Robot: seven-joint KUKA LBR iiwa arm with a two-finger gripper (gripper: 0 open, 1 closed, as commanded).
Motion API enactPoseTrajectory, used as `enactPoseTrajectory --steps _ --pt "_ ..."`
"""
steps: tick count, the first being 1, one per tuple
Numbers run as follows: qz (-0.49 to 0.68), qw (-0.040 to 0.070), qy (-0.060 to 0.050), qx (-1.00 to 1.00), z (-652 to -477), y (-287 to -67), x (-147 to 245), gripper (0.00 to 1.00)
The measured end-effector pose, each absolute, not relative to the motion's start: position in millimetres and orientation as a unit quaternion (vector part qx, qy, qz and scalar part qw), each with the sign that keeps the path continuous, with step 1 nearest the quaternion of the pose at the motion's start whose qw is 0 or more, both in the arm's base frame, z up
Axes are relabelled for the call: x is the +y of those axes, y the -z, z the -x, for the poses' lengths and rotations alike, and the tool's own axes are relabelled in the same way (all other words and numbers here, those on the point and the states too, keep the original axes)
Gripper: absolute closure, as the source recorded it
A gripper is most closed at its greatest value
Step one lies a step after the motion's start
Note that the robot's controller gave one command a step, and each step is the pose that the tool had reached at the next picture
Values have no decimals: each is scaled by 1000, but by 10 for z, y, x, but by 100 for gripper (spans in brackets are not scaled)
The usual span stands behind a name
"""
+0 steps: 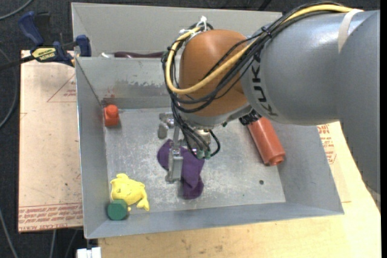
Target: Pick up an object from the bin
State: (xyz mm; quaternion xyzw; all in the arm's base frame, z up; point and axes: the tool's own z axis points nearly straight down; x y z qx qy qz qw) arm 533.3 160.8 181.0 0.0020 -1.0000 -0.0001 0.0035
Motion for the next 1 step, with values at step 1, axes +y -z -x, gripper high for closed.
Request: enactPoseTrajectory --steps 1 --pt "0 0 1 -1000 -5351 -1856 1600 0"
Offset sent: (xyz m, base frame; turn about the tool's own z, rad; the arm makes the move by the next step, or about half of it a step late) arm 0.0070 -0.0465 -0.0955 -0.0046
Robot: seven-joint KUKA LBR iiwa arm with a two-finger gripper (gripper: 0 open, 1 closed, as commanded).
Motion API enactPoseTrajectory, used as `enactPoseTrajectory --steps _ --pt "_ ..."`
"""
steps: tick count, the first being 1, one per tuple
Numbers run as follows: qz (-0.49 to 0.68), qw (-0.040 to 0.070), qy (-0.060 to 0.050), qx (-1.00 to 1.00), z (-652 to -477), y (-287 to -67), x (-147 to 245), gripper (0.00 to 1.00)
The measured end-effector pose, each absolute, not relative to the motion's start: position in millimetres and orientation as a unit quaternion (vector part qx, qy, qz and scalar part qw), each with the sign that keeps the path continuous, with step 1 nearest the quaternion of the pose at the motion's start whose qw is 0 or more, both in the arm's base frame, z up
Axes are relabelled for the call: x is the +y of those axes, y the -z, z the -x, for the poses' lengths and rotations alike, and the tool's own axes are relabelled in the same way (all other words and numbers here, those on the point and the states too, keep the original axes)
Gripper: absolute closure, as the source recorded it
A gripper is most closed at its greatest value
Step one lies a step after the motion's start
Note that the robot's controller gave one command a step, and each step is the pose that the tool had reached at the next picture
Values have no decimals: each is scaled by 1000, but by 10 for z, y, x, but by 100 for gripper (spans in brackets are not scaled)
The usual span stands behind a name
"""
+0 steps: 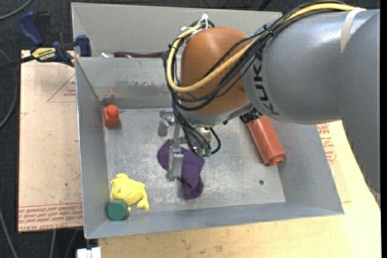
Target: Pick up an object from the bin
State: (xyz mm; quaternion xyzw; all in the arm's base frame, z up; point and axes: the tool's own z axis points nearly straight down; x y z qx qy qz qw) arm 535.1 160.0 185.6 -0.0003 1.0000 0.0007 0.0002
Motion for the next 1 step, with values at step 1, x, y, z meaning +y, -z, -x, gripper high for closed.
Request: enactPoseTrajectory --steps 1 --pt "3 3 -2 1000 -5394 -1460 1424 0"
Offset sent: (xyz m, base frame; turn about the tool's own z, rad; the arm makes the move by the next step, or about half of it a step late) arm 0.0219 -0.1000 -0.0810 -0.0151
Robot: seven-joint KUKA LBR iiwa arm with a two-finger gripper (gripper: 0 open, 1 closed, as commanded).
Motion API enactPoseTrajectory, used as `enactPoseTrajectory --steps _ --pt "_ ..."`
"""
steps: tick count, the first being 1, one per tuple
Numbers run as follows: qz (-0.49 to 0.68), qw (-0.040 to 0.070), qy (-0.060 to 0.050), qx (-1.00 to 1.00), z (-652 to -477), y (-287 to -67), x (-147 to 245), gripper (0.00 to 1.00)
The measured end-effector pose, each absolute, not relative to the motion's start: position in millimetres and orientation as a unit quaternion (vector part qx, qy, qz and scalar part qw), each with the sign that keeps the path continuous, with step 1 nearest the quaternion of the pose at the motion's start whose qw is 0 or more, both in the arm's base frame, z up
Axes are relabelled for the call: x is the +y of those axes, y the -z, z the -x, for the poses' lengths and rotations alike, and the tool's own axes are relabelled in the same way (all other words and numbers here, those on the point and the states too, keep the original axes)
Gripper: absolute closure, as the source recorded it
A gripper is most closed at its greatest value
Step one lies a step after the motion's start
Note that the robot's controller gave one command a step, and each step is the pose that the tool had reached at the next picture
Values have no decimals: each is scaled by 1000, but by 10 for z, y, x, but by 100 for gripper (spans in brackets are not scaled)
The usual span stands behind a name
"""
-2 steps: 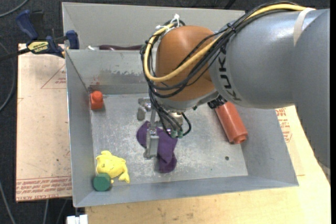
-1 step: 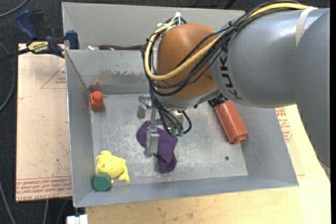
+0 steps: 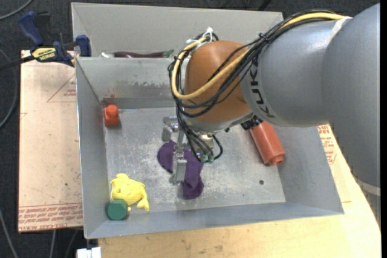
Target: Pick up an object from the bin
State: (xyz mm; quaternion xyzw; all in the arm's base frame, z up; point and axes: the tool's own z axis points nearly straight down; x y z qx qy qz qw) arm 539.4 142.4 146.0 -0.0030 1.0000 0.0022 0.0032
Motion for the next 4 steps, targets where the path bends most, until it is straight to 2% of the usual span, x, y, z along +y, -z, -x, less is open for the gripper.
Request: enactPoseTrajectory --steps 1,2,3,4 --pt "8 -1 -1 1000 -5487 -1142 889 0" --pt "129 6 -3 992 -5699 -742 990 100" --pt "129 6 -3 992 -5699 -742 989 100" --pt "128 8 -4 992 -5695 -2058 987 100"
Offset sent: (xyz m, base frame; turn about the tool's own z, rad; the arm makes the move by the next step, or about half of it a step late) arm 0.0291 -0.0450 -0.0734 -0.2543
